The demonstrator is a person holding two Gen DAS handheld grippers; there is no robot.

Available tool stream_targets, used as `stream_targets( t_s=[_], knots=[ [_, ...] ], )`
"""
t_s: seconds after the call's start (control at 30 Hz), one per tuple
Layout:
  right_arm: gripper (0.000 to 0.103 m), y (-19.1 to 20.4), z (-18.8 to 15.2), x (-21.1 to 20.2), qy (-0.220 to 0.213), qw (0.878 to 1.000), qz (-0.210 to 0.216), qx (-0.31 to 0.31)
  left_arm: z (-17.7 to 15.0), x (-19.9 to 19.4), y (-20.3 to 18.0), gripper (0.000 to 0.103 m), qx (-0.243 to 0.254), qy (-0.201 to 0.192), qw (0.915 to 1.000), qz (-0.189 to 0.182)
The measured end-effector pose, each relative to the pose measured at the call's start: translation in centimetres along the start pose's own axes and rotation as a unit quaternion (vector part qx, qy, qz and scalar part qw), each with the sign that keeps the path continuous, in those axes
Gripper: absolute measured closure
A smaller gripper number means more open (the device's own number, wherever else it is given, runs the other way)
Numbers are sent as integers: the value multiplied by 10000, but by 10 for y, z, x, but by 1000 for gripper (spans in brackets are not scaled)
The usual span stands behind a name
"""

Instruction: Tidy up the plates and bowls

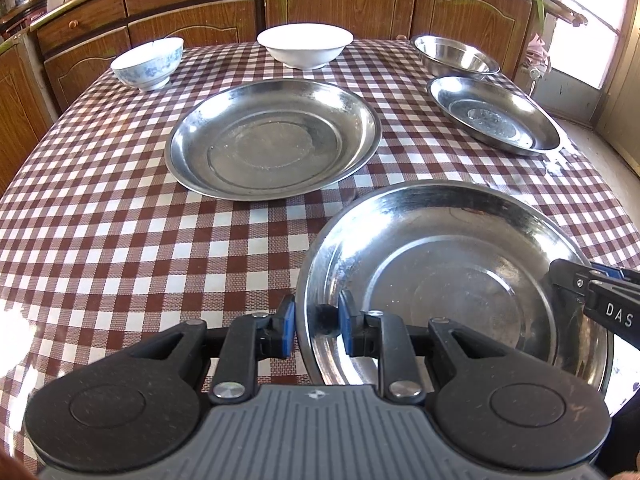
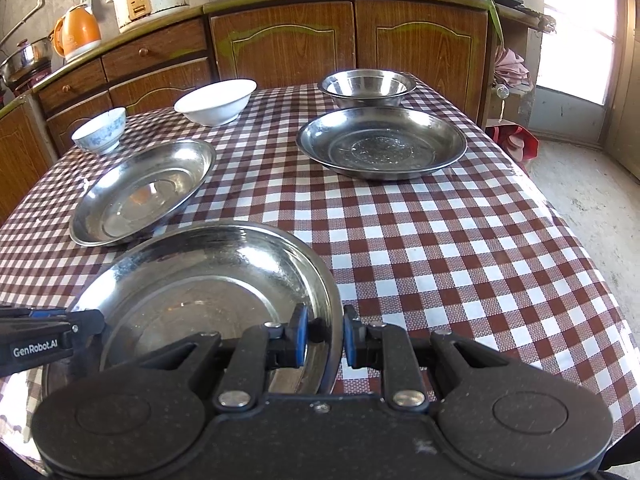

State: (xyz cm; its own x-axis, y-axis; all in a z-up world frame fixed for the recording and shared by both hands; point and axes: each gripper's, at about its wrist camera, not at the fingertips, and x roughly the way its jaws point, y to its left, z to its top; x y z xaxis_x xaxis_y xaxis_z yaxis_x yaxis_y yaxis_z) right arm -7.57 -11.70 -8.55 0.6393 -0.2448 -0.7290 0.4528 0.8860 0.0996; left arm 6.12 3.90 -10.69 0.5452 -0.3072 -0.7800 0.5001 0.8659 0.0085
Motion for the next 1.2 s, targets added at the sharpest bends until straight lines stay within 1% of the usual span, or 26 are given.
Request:
stream_targets(
  t_s=[0.4,0.53,0.67,0.7,0.73,0.77,0.83,0.9,0.97,1.03,1.2],
  knots=[
    [77,7,1,7,46,9997,-125,-184,2,3,3,78,-25,-18,10000,-14],
    [76,9,3,5,-20,9996,-151,-229,2,2,4,76,-67,-81,9999,5],
    [76,10,7,0,-139,9992,-274,-251,4,-2,9,76,-151,-143,9998,18],
    [76,10,8,-2,-177,9991,-293,-252,5,-3,11,75,-177,-156,9997,24],
    [76,11,10,-4,-214,9990,-287,-251,6,-5,13,72,-198,-164,9997,36],
    [74,12,12,-6,-242,9990,-260,-252,7,-6,14,70,-215,-174,9996,54],
    [71,16,16,-10,-305,9989,-188,-286,9,-9,19,69,-241,-195,9994,120],
    [65,22,21,-13,-367,9986,-121,-360,12,-11,24,67,-308,-215,9992,140],
    [55,29,25,-14,-404,9983,-53,-409,16,-14,31,63,-393,-244,9988,169],
    [53,36,28,-14,-409,9981,19,-465,19,-17,38,60,-467,-291,9983,217],
    [49,53,34,-13,-426,9971,166,-604,26,-20,53,59,-610,-315,9970,349]
  ],
)
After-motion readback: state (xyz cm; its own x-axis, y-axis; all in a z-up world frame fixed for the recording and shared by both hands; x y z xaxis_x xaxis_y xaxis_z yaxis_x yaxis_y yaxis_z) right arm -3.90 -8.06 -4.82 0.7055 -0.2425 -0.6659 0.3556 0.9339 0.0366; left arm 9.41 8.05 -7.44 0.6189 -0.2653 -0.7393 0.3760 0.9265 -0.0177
